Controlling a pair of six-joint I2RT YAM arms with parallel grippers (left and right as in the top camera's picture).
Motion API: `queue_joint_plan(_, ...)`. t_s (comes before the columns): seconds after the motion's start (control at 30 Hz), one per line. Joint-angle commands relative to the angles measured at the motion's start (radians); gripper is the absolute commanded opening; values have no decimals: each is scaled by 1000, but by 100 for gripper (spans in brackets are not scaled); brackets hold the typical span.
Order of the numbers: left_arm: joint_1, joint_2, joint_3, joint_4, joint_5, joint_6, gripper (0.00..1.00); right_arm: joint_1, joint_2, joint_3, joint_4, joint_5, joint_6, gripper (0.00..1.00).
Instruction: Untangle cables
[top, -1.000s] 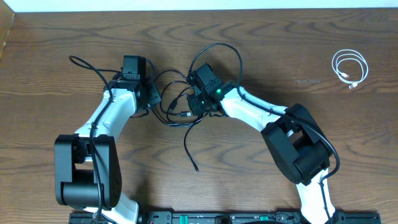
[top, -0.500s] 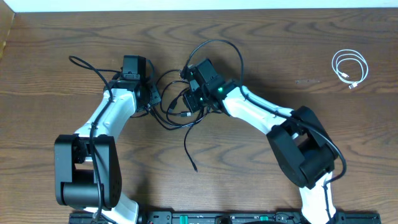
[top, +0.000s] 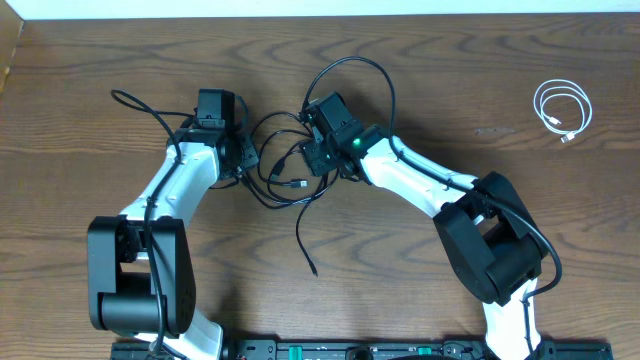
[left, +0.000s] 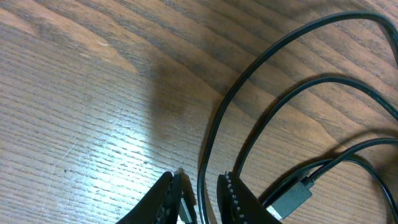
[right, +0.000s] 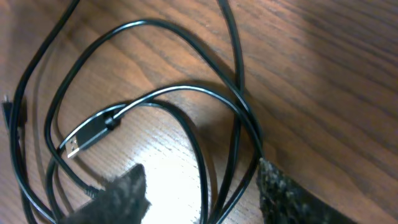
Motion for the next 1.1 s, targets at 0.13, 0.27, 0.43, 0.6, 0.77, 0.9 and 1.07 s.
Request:
queue_joint_plan(0.13,4,-8,-4,-2,-5,-10,28,-2,-19,14,-2,24,0,17)
queue_joint_plan(0.27,4,-8,-4,-2,-5,-10,28,-2,-19,14,-4,24,0,1)
queue_joint_plan(0.43,4,-8,-4,-2,-5,-10,29,-2,-17,14,-10,29,0,1)
queue_joint_plan(0.6,4,-8,-4,-2,-5,-10,29,-2,-11,14,-7,61,0,29)
queue_joint_plan(0.77,4,-8,-4,-2,-5,-10,29,-2,-2,14,-11,61,4,17)
queue_joint_plan(0.9,4,-8,-4,-2,-5,-10,29,2,17,14,-13,60,45,12)
queue_joint_plan(1.07,4,-8,-4,-2,-5,-10,29,6,38,14,-14,61,45,15)
